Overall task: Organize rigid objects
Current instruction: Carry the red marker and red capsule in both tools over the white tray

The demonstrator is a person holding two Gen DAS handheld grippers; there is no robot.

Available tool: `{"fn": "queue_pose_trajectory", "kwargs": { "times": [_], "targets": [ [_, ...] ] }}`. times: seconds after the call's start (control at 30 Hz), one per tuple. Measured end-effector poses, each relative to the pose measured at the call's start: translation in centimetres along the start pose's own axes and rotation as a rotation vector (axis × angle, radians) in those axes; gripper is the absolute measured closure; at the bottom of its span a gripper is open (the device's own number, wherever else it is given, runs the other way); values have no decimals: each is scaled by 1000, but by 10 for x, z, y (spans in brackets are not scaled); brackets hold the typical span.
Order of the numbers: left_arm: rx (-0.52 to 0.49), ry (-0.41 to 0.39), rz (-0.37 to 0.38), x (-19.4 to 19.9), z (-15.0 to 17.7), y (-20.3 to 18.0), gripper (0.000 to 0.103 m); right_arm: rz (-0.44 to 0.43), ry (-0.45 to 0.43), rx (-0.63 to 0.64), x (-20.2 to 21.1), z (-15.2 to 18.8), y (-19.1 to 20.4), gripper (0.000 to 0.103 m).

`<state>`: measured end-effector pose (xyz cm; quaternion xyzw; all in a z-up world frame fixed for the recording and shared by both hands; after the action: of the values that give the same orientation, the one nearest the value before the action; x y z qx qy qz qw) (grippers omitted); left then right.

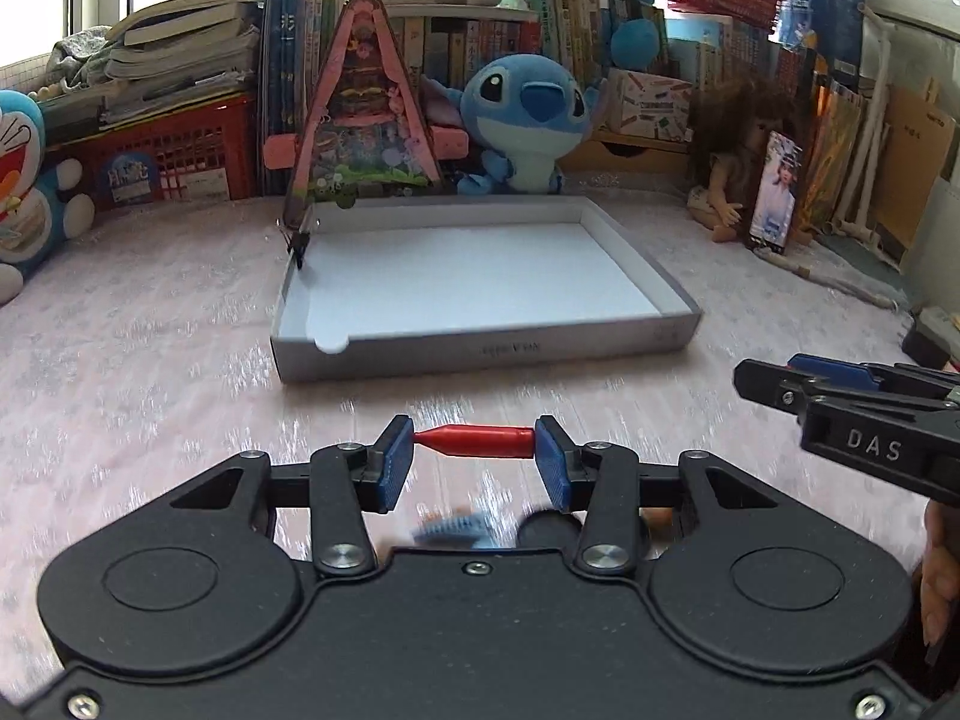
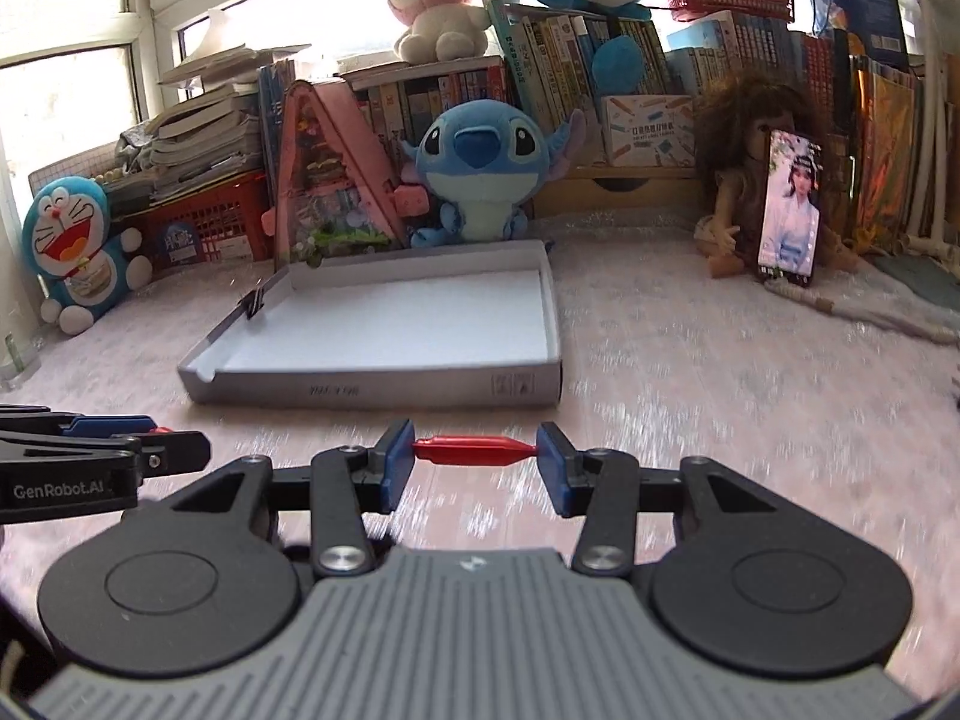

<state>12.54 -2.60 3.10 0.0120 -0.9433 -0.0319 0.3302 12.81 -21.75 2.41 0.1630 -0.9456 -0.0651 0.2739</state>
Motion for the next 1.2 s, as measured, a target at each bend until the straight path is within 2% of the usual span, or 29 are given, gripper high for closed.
{"fn": "queue_pose_trajectory", "kwargs": {
  "times": [0.13,0.4,0.83,1.2],
  "targets": [
    [15,-16,-47,-18,-37,7,61,14,10,39,-16,-27,-4,53],
    [78,65,-59,-66,-72,12,61,-17,89,33,-60,-49,-4,53],
    [43,139,-162,-135,-79,11,61,-13,162,-28,-121,-58,-15,54],
    [50,210,-184,-176,-77,7,61,24,228,-51,-163,-54,-23,54]
  ]
}}
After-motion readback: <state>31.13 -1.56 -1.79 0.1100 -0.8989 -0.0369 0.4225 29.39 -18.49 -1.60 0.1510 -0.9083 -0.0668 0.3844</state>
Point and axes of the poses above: each gripper's, at about its wrist camera, not at the fingertips, and x roughly against the way its jaws point, y to its left, z to its underside, the point moved 7 cm from there along -x, roughly the way its jaws point, and after that the axes turned 12 degrees about -z, right-handed, at the moved point
